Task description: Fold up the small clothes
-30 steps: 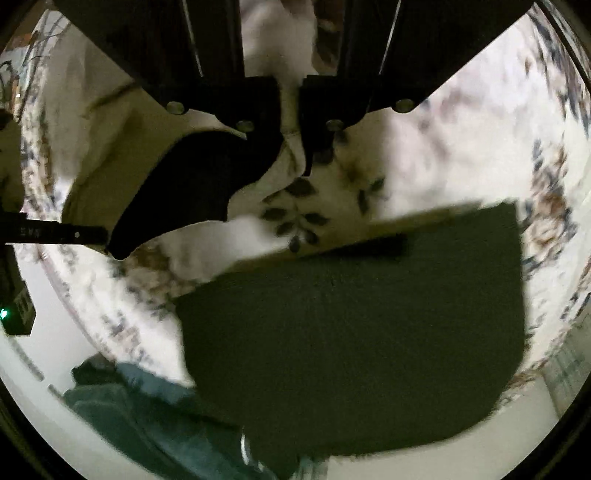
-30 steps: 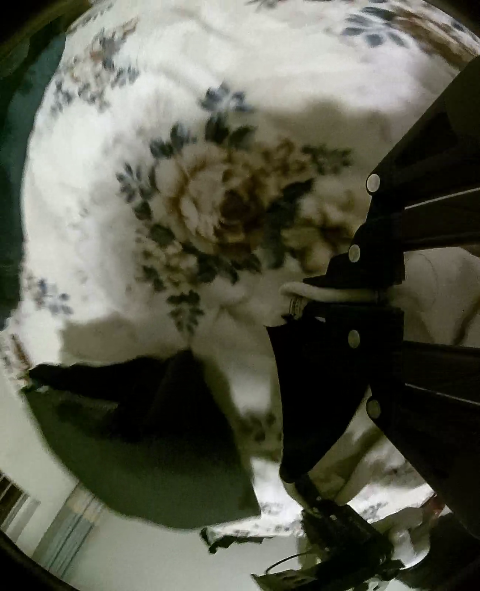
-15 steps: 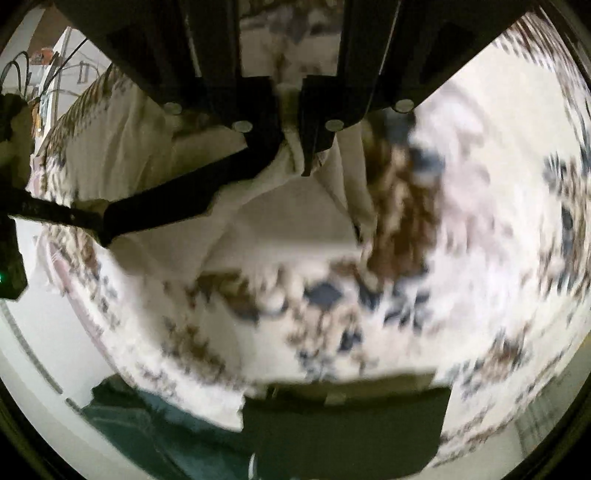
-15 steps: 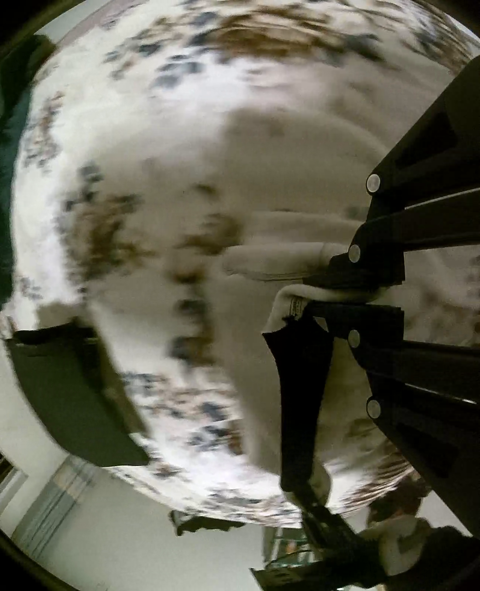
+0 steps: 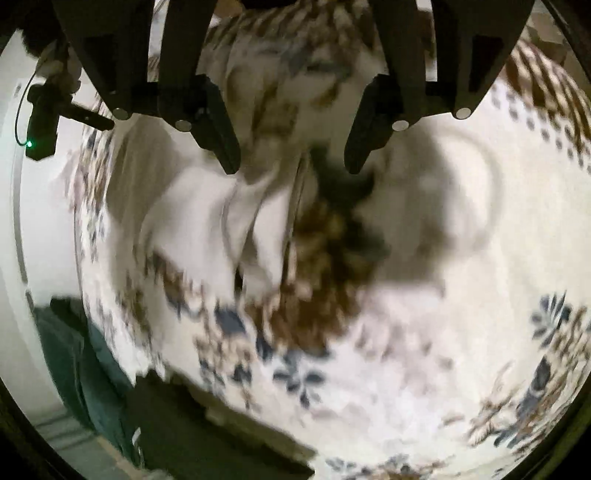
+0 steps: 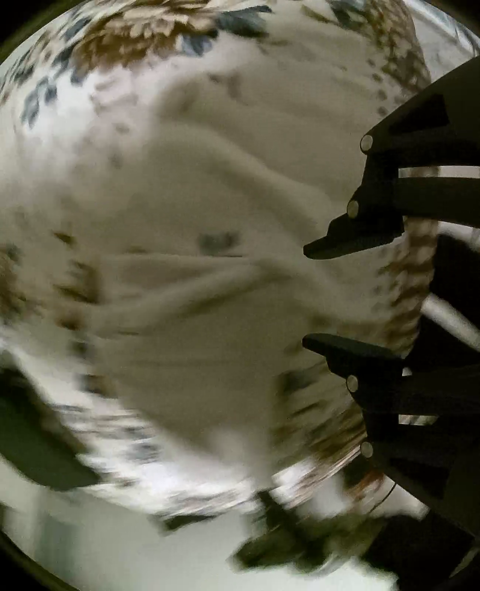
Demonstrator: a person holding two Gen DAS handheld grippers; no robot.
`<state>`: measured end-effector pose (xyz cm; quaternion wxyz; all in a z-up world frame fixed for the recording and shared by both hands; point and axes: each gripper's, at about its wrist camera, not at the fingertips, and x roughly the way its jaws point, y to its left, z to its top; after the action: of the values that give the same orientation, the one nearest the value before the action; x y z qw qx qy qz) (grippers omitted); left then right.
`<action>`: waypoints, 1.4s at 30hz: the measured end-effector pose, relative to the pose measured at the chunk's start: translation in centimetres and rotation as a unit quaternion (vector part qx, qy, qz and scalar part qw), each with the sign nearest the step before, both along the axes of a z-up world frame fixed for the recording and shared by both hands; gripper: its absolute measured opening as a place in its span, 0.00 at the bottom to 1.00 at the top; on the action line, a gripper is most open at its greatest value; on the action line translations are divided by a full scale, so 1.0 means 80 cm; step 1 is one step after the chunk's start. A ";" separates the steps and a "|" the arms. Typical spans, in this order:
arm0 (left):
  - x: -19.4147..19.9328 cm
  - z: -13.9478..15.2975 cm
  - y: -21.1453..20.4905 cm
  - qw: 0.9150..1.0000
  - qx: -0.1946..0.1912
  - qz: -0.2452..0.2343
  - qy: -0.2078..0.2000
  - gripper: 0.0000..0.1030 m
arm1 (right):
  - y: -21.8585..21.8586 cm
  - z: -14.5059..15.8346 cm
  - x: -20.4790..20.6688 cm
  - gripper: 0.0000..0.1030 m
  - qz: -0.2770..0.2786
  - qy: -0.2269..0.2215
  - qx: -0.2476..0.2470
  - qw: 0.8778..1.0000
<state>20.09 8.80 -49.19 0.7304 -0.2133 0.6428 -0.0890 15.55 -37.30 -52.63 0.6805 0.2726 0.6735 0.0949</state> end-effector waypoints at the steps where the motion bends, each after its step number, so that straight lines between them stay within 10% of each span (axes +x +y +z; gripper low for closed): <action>1: 0.016 -0.003 -0.003 1.000 -0.003 0.007 -0.005 0.55 | -0.007 0.001 0.011 0.49 -0.027 -0.010 0.019 0.999; 11: 0.092 -0.046 -0.051 1.000 -0.016 -0.002 0.018 0.55 | 0.002 -0.074 0.115 0.44 -0.163 0.036 0.116 0.979; 13: 0.100 -0.052 -0.060 1.000 -0.006 -0.009 0.007 0.37 | -0.001 -0.080 0.112 0.23 -0.194 0.048 0.137 0.970; 14: 0.104 -0.055 -0.063 1.000 -0.009 -0.014 -0.004 0.07 | -0.004 -0.084 0.108 0.22 -0.224 0.055 0.163 0.959; 17: 0.114 -0.059 -0.058 1.000 -0.006 -0.013 -0.005 0.07 | -0.034 -0.089 0.081 0.09 -0.317 0.046 0.172 0.932; 23: 0.119 -0.064 -0.049 1.000 -0.028 -0.013 0.000 0.07 | -0.034 -0.090 0.087 0.08 -0.290 0.037 0.109 0.950; 26: 0.116 -0.059 -0.045 0.999 -0.045 -0.011 0.015 0.15 | -0.037 -0.075 0.096 0.19 -0.258 0.039 0.122 0.958; 29: 0.101 -0.048 -0.033 0.998 -0.067 -0.007 0.017 0.41 | -0.046 -0.053 0.090 0.60 -0.226 0.018 0.117 0.967; 35: 0.063 -0.054 -0.041 0.996 -0.070 -0.043 0.028 0.42 | -0.048 -0.082 0.054 0.63 -0.188 0.073 0.146 0.968; 37: 0.053 -0.055 -0.044 0.997 -0.062 -0.037 0.016 0.36 | -0.042 -0.087 0.043 0.18 -0.186 0.067 0.152 0.968; 38: 0.052 -0.054 -0.046 0.998 -0.055 -0.039 0.008 0.13 | -0.039 -0.086 0.039 0.09 -0.184 0.059 0.148 0.970; 42: 0.057 -0.057 -0.043 0.998 -0.045 -0.036 0.002 0.08 | -0.048 -0.080 0.025 0.06 -0.219 0.021 0.100 0.970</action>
<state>24.69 5.38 -53.74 0.7150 -0.2229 0.6467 -0.1441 17.57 -41.15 -59.00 0.6394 0.4825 0.5986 0.0045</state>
